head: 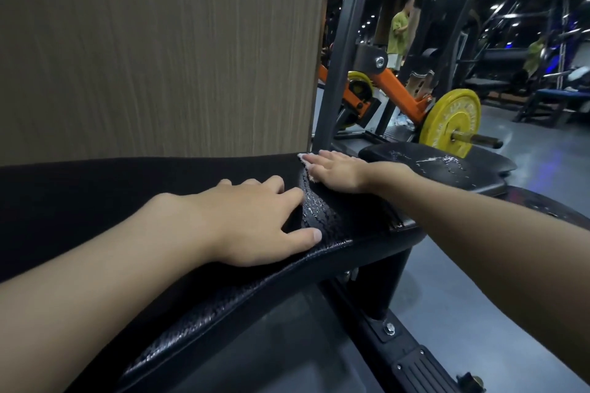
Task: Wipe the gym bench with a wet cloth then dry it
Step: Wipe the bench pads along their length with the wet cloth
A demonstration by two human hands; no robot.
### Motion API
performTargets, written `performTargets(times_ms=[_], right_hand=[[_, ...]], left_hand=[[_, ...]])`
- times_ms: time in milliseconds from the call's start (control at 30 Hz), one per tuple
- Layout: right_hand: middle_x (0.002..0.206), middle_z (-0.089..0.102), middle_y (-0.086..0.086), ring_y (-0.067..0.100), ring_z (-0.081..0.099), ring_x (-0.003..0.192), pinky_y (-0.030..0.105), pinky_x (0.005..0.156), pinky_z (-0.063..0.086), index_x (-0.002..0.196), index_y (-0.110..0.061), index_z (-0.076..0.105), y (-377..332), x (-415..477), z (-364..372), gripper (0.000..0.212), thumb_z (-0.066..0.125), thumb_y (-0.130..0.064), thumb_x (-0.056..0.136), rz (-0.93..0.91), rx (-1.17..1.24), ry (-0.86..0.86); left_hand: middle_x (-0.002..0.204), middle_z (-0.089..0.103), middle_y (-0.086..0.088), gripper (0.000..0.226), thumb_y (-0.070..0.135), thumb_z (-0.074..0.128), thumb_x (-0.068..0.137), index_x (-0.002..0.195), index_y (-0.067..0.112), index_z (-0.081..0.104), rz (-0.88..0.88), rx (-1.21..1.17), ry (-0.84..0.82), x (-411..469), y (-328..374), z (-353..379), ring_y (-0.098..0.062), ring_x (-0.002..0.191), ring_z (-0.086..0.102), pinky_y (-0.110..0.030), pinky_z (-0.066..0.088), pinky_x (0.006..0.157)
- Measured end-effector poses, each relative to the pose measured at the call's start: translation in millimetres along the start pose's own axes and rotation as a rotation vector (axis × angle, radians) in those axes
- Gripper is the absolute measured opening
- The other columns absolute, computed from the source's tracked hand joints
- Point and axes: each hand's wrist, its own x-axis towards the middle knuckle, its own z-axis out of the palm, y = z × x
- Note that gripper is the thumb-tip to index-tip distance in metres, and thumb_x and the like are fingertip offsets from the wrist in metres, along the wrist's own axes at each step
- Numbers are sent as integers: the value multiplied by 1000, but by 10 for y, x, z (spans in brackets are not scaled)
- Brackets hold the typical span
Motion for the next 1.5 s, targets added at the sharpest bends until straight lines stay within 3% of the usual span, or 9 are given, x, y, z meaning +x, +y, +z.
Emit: performTargets(times_ms=[133,300,400,633,833,1067,1267,1433,1500], right_hand=[[168,6,-1,23,-1,154,54,121,0,156,-46,9,126,417,-37,58,13,-59,99,35,13,-24],[166,14,0,23,8,153,49,122,7,156,-45,12,220,477,-6,61,11,-60,96,20,9,15],[165,17,0,20,9,152,47,121,8,156,-43,12,261,151,76,56,12,-54,101,-61,0,56],[168,2,-5,13,-4,153,37,123,-3,156,-44,4,447,-1009,113,52,10,-50,104,-134,-27,44],[167,-4,-5,16,-10,152,41,122,-4,155,-45,-6,477,-1425,120,74,-13,-61,83,-180,-78,56],[168,2,-1,17,-5,153,43,122,-1,156,-45,5,488,-509,28,53,15,-47,104,-119,-3,1],[167,5,0,21,-1,153,48,122,4,156,-41,8,499,349,-18,57,14,-53,101,-72,42,-25],[168,0,1,20,-6,153,49,122,-1,157,-43,7,534,363,-3,58,12,-57,100,-64,54,8],[167,5,2,19,-2,153,49,122,5,157,-39,10,540,387,17,60,11,-56,99,-72,44,31]], left_hand=[[132,39,3,74,80,13,78,135,36,30,-21,30,2,72,52,-19,-23,123,43,-49,37,102],[156,22,5,76,80,18,82,144,37,21,-44,-50,-35,215,155,7,-23,148,17,-57,26,110],[159,17,2,77,80,16,82,146,36,15,-76,-25,-37,247,216,34,-27,150,9,-59,22,112],[159,16,-5,77,79,22,83,146,35,15,-144,-50,-71,310,350,-14,-32,150,7,-63,19,112],[164,2,0,86,90,15,70,147,51,7,-201,-156,-86,296,224,-24,-27,151,-4,-67,9,114],[165,-13,3,88,92,20,71,147,57,-8,-246,-155,-153,358,154,1,-26,151,-14,-68,1,114],[164,-14,4,90,94,21,66,145,59,-5,-261,-165,-175,404,141,12,-24,150,-16,-68,0,114],[165,-12,4,86,94,27,68,143,61,1,-264,-210,-177,420,127,3,-25,150,-16,-71,-1,112],[165,-9,4,84,94,29,68,142,62,5,-260,-233,-175,431,118,12,-26,150,-16,-72,-2,111]])
